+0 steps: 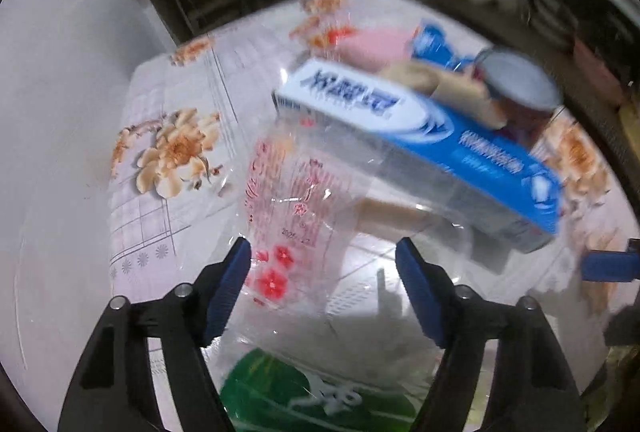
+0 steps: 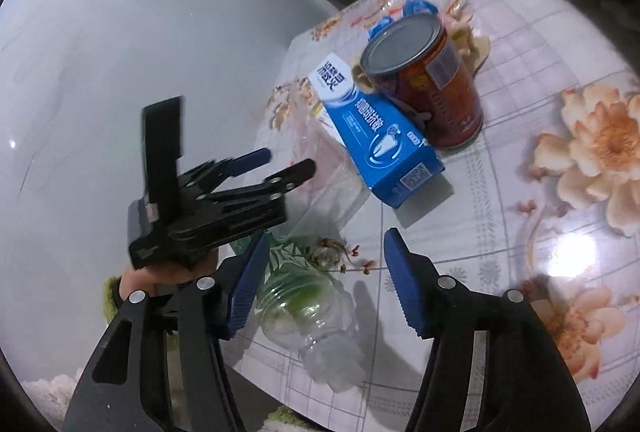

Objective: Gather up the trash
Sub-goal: 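Grasp the pink-printed clear plastic bag on the table with the left gripper, then grasp the rim of the clear plastic box with the right gripper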

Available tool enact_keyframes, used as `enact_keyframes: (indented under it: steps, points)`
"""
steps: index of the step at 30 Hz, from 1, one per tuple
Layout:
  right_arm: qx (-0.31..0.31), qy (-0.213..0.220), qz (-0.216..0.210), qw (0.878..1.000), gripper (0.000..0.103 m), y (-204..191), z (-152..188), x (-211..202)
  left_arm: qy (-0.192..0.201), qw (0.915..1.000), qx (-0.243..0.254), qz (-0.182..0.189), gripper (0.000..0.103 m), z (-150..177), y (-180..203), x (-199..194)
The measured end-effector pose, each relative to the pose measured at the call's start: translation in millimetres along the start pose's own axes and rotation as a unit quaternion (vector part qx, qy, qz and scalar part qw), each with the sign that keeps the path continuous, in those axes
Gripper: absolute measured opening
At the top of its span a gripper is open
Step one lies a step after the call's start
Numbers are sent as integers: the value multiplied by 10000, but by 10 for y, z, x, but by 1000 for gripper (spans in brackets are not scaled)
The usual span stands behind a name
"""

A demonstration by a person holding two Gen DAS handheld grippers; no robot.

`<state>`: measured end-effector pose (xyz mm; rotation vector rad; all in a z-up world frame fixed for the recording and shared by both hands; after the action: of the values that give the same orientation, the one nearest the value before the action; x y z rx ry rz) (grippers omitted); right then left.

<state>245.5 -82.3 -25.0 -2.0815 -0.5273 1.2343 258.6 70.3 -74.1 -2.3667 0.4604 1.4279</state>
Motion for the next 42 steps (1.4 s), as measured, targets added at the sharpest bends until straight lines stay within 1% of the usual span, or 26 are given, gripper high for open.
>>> enact_keyframes:
  steps: [1,3,4,6,9,10,13,16,21,22,24,27,31,34,38,41,42]
  points:
    - [9,-8,-12,10000,57,-7,-1,16,-63,10000,0,-15,67,-6,-8,30]
    - [0,-1,4,10000,57,-25,-10,45,-204,9998,-44,4,58,2,-32,96]
    - [3,1,4,10000,56,-22,-14,45,-248,9996,-99,18,55,5,-49,125]
    - [-23,10,51,10000,56,-29,-16,62,-272,9994,-181,77,43,13,-69,158]
    - [-111,-18,113,9999,55,-44,-32,83,-225,9993,-276,117,32,27,-90,168]
    - [-159,-31,133,9998,55,-56,-14,65,-178,9993,-302,143,31,31,-94,157]
    - [-207,-5,150,9997,55,-84,12,41,-59,9991,-380,178,21,40,-101,101]
    - [-201,24,162,9997,55,-88,13,37,76,9985,-493,236,16,36,-148,54]
    - [-111,25,101,9999,53,-101,-13,22,610,9947,-785,270,5,34,-234,-157]
    - [-107,18,83,9999,53,-125,-27,36,843,9915,-931,327,4,44,-271,-246]
    - [-99,-1,52,9999,53,-168,-55,70,1135,9859,-1163,403,3,71,-343,-354]
    - [-47,-76,42,10000,53,-230,-108,183,1520,9758,-1524,392,2,151,-455,-528]
    - [52,-292,83,9995,49,-302,-153,400,1874,9654,-1775,378,2,242,-573,-709]
    - [70,-412,224,9989,47,-348,-178,583,2021,9599,-1910,360,2,298,-625,-780]
    - [233,-570,499,9969,43,-318,-198,798,2134,9532,-2092,460,2,364,-693,-809]
    - [425,-650,628,9950,40,-294,-211,922,2193,9501,-2151,538,2,404,-723,-809]
    - [463,-669,630,9947,37,-278,-190,936,2195,9497,-2160,573,2,418,-734,-801]
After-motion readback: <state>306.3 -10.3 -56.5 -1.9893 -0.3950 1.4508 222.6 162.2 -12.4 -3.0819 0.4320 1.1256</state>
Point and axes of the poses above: each gripper's, at about its wrist camera, not at the fingertips, and x roughly the way its jaws point, y to its right, z to its underside, the point moved 5 cm from there along x, roughly the way its jaws point, and after that the axes turned 4 degrees about z, right-handed, at the moved point
